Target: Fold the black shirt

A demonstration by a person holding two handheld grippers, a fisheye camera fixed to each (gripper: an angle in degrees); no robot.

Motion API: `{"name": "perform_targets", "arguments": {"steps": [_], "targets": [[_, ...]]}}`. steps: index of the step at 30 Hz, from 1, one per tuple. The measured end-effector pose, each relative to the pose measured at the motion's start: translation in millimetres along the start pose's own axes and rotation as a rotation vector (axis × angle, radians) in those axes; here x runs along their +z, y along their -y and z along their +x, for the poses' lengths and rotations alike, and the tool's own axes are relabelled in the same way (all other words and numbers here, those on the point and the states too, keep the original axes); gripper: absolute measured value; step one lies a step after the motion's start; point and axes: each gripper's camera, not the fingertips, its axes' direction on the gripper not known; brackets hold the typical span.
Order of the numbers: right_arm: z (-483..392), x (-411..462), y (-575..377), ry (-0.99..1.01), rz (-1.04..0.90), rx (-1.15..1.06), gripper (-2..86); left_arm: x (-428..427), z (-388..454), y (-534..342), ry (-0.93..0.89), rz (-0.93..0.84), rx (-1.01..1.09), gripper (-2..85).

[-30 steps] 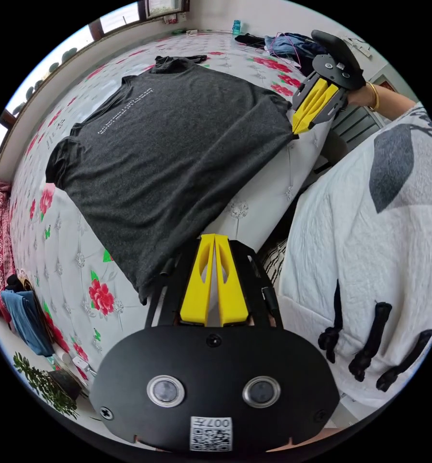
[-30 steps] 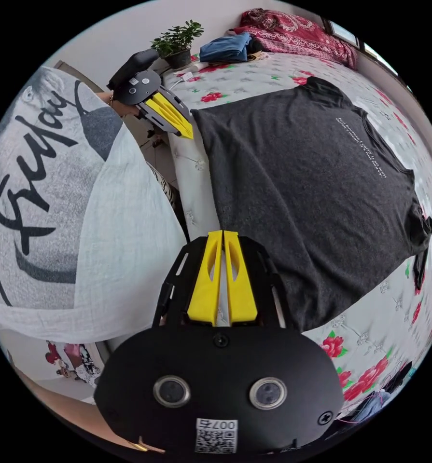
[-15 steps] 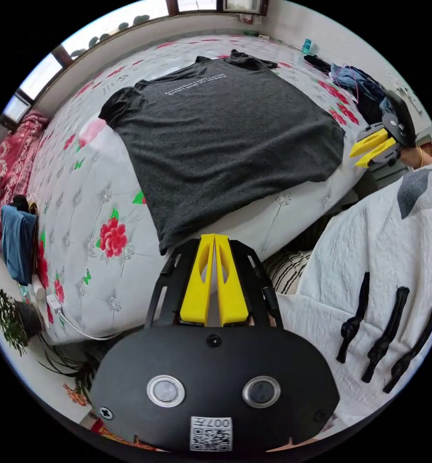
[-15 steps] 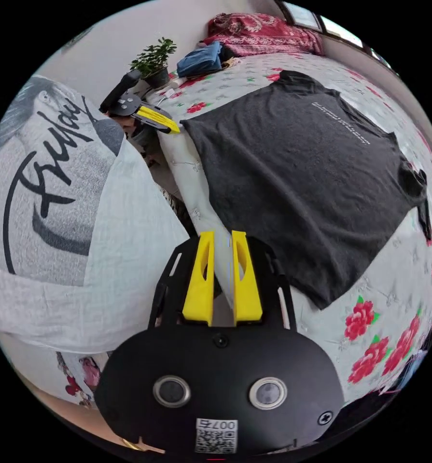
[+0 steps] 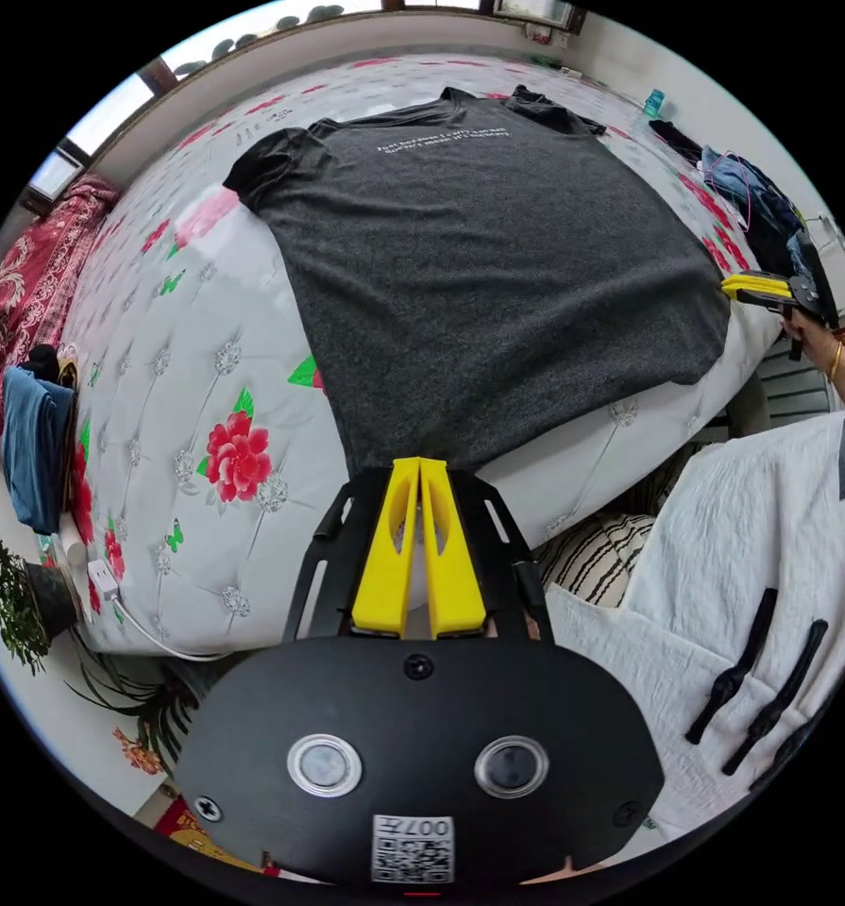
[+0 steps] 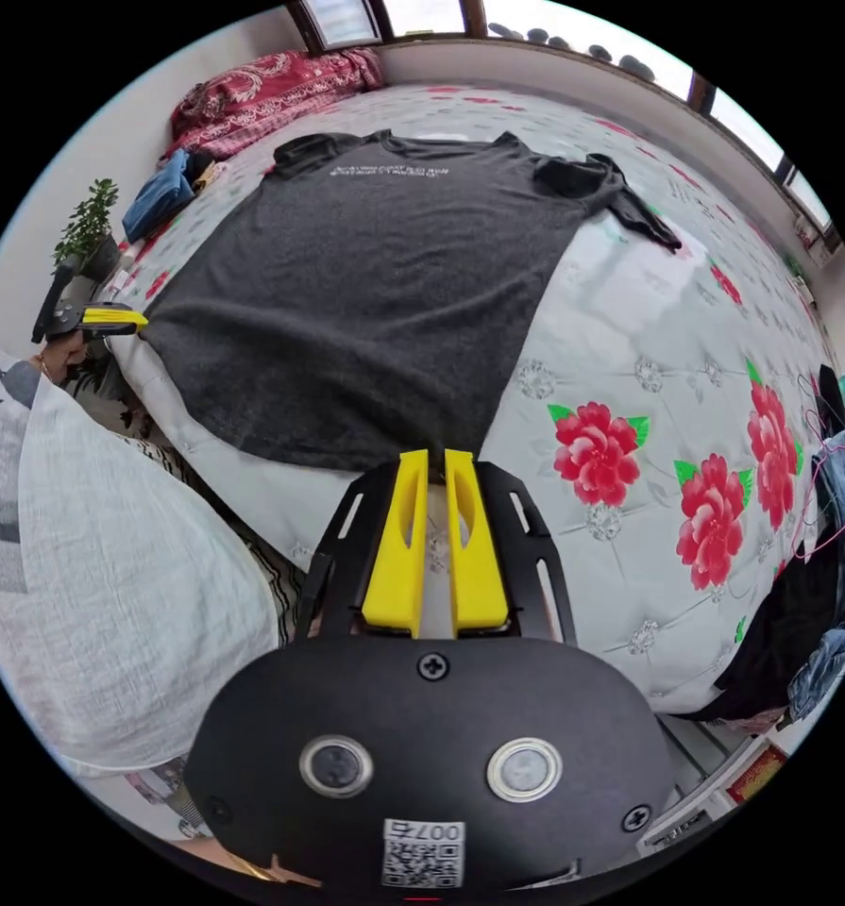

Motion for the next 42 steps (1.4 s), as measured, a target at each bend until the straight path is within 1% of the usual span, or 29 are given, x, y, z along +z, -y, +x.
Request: {"name": "perform_targets", "arguments": {"steps": [4,7,10,12,17,24,29,30,32,34,36,38,40,42], "targets": [[11,-12,-16,-0.012,-0.054,0.023,1.9,-11,-2,-4,-0.004,-0.018,-0.002,-1.0],[35,-42,-15,0.009,0.085,0.09,4.2,-34,-14,-3,-0.05,0.057,-0.08,-1.0],[75,-66,6,0.039,0.203,0.188,6.6,-55,-29,11,-0.083,0.136,-0.184,-1.0],[110,-80,32,0.057,0.287,0.244,7.8,-65,-39,31,-0.14,0.169,-0.24,-1.0],[184,-88,95,0.057,0.364,0.329,9.1,-77,-43,72,-0.177,0.175,-0.274,-1.0],[283,-63,175,0.106,0.352,0.433,8.5,-79,-41,118,-0.186,0.09,-0.339,-1.0],[309,-33,208,0.169,0.306,0.432,4.3,-82,-42,145,-0.206,0.074,-0.391,-1.0],[307,-36,210,0.094,0.314,0.433,2.2,-85,-42,152,-0.2,0.074,-0.397,-1.0],[306,-42,214,0.072,0.286,0.366,0.9,-89,-40,162,-0.19,0.073,-0.4,-1.0],[312,-55,216,0.065,0.25,0.31,0.3,-95,-37,173,-0.181,0.074,-0.387,-1.0],[323,-90,208,-0.034,0.256,0.264,-0.1,-102,-33,186,-0.149,0.064,-0.362,-1.0],[336,-120,196,-0.072,0.243,0.242,-0.2,-106,-30,196,-0.139,0.06,-0.343,-1.0],[349,-147,183,-0.092,0.189,0.238,-0.2,-110,-28,204,-0.138,0.065,-0.33,-1.0],[361,-176,163,-0.107,0.093,0.244,-0.3,-115,-25,214,-0.148,0.071,-0.313,-1.0]]}}
